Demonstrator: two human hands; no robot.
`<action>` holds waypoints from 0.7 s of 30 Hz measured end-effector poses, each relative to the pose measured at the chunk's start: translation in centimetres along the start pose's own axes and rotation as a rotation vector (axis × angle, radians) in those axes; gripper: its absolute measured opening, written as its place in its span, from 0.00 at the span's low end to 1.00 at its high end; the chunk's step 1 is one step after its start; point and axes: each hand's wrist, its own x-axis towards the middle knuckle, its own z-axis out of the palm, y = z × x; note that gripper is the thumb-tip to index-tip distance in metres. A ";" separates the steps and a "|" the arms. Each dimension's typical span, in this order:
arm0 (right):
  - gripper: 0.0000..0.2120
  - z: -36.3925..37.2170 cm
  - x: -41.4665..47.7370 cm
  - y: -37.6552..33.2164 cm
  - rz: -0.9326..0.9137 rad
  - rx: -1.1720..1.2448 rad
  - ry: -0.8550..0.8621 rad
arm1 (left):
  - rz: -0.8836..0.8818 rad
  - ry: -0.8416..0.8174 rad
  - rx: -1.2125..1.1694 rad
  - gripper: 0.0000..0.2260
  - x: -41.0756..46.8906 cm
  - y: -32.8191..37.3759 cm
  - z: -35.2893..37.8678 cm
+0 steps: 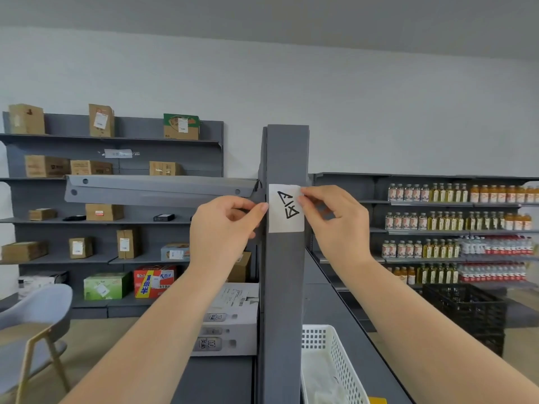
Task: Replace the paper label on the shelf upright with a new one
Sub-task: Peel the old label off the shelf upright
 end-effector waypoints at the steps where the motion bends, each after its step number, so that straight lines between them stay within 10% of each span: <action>1: 0.06 0.1 0.0 -0.1 0.015 0.006 0.002 | -0.009 -0.007 -0.014 0.05 0.0 0.0 0.0; 21: 0.05 -0.1 0.5 -1.3 0.158 0.156 -0.008 | -0.096 -0.092 -0.180 0.05 0.0 0.2 0.5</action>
